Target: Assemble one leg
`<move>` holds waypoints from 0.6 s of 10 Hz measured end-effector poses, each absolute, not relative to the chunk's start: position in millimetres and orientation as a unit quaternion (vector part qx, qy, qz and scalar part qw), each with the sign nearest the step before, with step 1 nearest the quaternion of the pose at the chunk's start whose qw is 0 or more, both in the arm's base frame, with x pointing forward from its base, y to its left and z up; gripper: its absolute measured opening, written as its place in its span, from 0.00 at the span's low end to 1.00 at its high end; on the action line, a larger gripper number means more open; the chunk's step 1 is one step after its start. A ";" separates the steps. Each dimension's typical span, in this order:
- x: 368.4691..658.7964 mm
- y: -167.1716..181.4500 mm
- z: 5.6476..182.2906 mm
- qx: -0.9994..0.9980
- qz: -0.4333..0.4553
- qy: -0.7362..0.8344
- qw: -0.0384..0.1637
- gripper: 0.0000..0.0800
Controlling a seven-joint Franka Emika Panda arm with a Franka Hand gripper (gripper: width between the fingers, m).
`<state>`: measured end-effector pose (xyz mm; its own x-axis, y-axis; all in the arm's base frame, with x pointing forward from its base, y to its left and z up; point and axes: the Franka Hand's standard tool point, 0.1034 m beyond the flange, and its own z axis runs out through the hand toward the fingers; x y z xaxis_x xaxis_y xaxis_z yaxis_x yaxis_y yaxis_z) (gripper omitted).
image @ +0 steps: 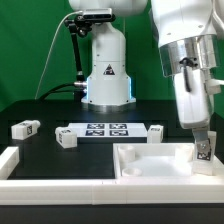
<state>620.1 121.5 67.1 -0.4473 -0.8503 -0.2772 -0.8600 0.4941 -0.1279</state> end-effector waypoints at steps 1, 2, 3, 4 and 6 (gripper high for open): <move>619.8 122.5 67.1 -0.436 0.031 0.885 0.158 0.37; 620.1 121.9 66.9 -0.409 0.037 0.898 0.159 0.37; 620.5 121.9 66.9 -0.401 0.041 0.901 0.160 0.37; 620.4 121.8 66.8 -0.413 0.039 0.895 0.161 0.37; 620.1 122.0 66.4 -0.436 0.037 0.884 0.161 0.49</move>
Offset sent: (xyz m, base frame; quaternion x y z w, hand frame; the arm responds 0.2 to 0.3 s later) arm 0.0000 0.0000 0.0000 0.0000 0.0000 0.1048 0.9945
